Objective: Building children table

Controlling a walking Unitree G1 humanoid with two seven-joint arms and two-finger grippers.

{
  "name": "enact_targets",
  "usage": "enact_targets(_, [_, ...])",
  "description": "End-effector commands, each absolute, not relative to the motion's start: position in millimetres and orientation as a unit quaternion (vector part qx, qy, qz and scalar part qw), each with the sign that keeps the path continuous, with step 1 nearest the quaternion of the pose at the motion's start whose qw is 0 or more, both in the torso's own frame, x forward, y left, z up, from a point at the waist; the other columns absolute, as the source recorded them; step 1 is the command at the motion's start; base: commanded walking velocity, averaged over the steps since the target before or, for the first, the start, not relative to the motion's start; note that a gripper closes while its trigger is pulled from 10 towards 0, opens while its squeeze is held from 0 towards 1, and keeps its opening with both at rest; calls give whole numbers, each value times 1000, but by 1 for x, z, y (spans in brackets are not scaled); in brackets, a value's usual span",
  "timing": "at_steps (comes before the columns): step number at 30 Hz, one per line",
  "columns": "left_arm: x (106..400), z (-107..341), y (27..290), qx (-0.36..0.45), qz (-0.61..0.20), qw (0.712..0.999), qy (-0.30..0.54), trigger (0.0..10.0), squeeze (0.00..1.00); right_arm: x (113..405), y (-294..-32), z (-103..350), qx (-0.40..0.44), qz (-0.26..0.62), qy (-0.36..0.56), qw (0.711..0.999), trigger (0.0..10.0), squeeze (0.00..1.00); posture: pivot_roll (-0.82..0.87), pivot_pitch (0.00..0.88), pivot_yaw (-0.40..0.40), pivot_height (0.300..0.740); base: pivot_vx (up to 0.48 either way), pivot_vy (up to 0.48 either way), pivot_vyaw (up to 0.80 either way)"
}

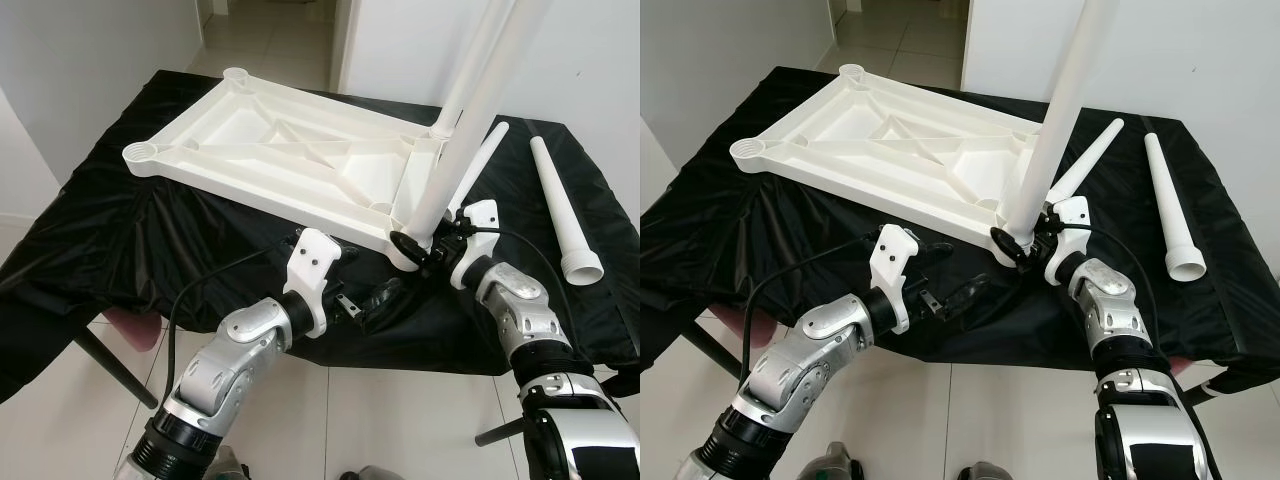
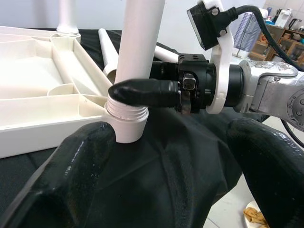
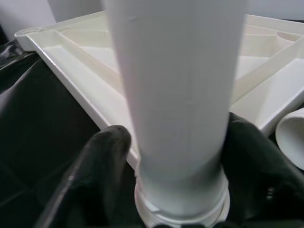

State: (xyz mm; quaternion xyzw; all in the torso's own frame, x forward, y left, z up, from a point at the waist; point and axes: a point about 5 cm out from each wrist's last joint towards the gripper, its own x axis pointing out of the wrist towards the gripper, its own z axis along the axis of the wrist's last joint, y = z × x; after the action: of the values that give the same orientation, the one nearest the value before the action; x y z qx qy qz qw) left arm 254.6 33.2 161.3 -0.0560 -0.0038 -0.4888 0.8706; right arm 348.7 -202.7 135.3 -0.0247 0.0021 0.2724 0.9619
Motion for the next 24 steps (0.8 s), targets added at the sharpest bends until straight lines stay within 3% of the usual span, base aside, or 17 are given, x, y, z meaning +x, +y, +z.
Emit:
enact_targets(1, [253, 165, 31, -49, -509, 859, -9, 10000, 0, 348, -199, 129, -12, 272, 11, 962, 0, 0, 77, 0, -45, 740, 0, 0, 0])
enact_targets(9, [251, 164, 31, -48, -511, 858, -7, 10000, 0, 346, -198, 123, -6, 273, 14, 962, 0, 0, 77, 0, -45, 740, 0, 0, 0])
enact_targets(10, [251, 164, 31, -48, -511, 858, -7, 10000, 0, 346, -198, 122, -6, 271, 14, 962, 3804, 0, 77, 0, -45, 740, 0, 0, 0])
enact_targets(11, [251, 164, 31, -49, -510, 859, -7, 10000, 0, 345, -196, 122, -1, 269, 14, 963, 10000, 0, 77, 0, -47, 740, 0, 0, 0])
enact_targets(20, [251, 164, 31, -50, -510, 859, -7, 10000, 0, 345, -187, 124, 30, 219, -3, 975, 10000, 0, 74, 4, -49, 740, 0, 0, 0])
enact_targets(24, [251, 164, 30, -51, -511, 858, -7, 10000, 0, 347, -174, 123, 56, 154, -11, 986, 10000, 0, 64, 10, -47, 740, 0, 0, 0])
